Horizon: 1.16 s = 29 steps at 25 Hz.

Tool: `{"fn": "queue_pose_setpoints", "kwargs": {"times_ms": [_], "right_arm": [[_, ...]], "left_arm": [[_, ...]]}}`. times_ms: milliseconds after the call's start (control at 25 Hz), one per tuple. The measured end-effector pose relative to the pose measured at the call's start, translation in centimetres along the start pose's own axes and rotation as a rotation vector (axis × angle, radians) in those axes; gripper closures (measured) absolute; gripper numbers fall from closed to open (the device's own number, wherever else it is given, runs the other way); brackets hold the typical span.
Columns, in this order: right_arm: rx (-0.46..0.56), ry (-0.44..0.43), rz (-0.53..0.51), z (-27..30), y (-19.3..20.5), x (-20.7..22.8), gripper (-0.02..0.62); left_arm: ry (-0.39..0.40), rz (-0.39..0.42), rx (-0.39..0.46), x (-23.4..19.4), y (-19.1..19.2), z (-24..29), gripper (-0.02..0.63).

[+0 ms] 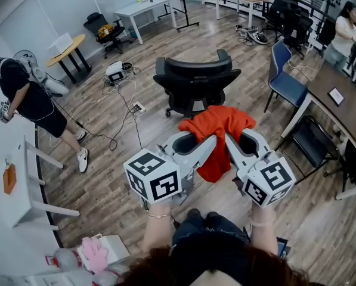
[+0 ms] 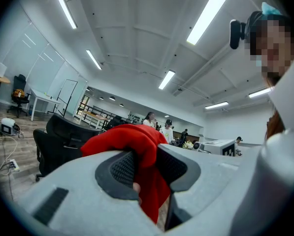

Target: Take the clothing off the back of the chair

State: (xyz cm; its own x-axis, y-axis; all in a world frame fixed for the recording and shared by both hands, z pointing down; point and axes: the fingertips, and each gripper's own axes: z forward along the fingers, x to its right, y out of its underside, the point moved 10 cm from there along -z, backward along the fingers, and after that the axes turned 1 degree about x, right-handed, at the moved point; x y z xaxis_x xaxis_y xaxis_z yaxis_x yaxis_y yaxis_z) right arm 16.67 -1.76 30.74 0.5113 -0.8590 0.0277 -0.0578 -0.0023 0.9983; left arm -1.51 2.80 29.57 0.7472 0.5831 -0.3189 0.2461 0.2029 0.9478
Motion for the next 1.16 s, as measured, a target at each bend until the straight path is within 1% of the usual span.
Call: {"fn": "queue_pose_setpoints", "kwargs": {"times_ms": [200, 680, 880, 1160], "right_arm": [[0.001, 0.009, -0.01, -0.1, -0.2, 0.0, 0.528], [-0.009, 0.011, -0.011, 1.1, -0.1, 0.4, 0.529], [-0.019, 0.018, 0.007, 0.9, 0.7, 0.6, 0.528], [-0.023, 0.023, 0.016, 1.3, 1.0, 1.0, 0.528]], "left_arm": [[0.006, 0.008, 0.005, 0.1, 0.0, 0.1, 0.488], [0.027, -0.001, 0.005, -1.3, -0.3, 0.4, 0.488], [0.03, -0.01, -0.016, -1.5, 0.2, 0.7, 0.486], [0.023, -0.014, -0.023, -2.0, 0.3, 1.1, 0.485]]}}
